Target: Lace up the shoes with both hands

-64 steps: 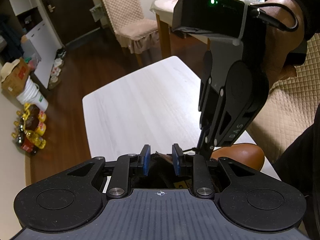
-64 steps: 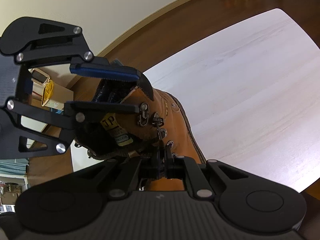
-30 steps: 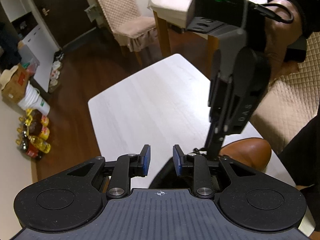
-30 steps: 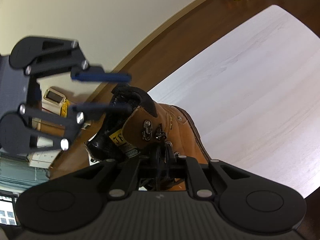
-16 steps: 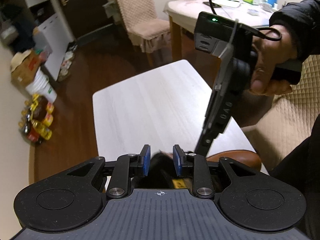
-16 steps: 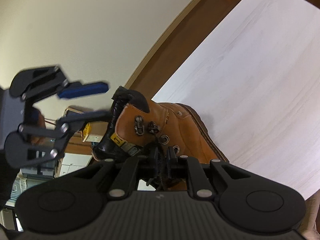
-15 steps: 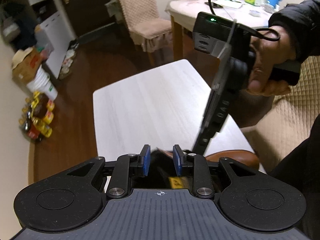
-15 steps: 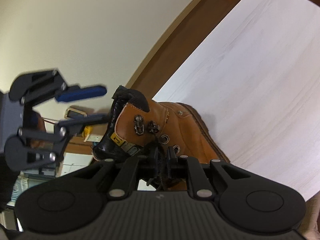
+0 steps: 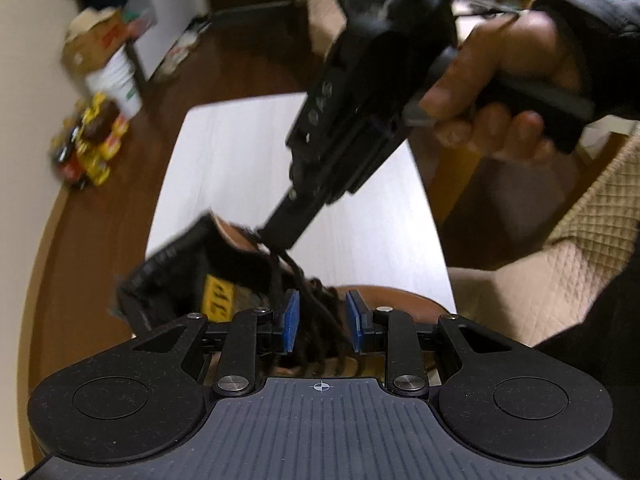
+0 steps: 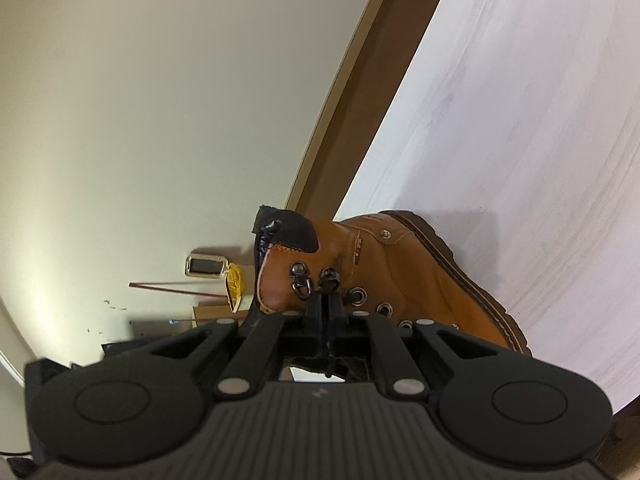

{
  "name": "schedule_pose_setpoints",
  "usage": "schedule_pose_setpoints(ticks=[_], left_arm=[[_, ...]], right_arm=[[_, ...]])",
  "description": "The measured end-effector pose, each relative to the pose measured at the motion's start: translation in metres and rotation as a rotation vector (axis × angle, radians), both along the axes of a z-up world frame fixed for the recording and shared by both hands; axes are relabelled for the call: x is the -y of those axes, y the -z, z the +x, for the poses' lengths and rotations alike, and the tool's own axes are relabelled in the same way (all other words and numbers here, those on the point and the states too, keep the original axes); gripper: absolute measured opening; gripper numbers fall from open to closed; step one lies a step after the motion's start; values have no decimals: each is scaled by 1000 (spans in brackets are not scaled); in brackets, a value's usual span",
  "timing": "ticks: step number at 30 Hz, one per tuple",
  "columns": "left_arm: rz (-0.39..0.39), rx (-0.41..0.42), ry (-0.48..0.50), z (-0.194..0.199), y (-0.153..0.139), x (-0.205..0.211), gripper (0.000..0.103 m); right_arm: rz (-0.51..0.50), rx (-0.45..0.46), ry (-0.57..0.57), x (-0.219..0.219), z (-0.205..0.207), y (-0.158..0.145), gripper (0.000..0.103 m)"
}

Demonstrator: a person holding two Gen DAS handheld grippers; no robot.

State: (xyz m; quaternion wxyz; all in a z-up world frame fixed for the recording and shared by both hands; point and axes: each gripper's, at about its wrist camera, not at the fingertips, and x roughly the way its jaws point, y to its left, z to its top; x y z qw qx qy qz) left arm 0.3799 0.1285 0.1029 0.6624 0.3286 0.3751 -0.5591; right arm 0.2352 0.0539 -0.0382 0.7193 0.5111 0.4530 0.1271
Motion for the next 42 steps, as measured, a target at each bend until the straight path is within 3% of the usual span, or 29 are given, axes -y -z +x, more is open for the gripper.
schedule_pose_setpoints(ticks=[3, 8, 10, 16, 21, 32, 35, 37, 42], left_arm=[[1, -17, -96, 3, 8, 5, 27], [9, 31, -224, 12, 12, 19, 23], [13, 52, -258, 13, 11, 21, 3], [13, 55, -282, 14, 8, 22, 3], [17, 52, -289, 12, 3, 16, 3], [9, 49, -316, -1, 5, 13, 3], [5, 50, -320, -1, 7, 14, 3], [-4, 47, -328, 7, 15, 14, 3], [-15, 34, -338, 1, 13, 14, 5]], right_arm=[[3, -8, -13, -4, 4, 1, 7], [13, -12, -17, -10, 9, 5, 7], [19, -13, -21, -14, 16, 16, 7], [76, -5, -11, -10, 17, 21, 13], [134, -3, 97, 7, 24, 33, 13], [319, -81, 91, -1, 40, 73, 13], [333, -91, 91, -2, 42, 78, 13], [324, -89, 80, -3, 43, 78, 3], [276, -63, 112, 1, 44, 72, 2]])
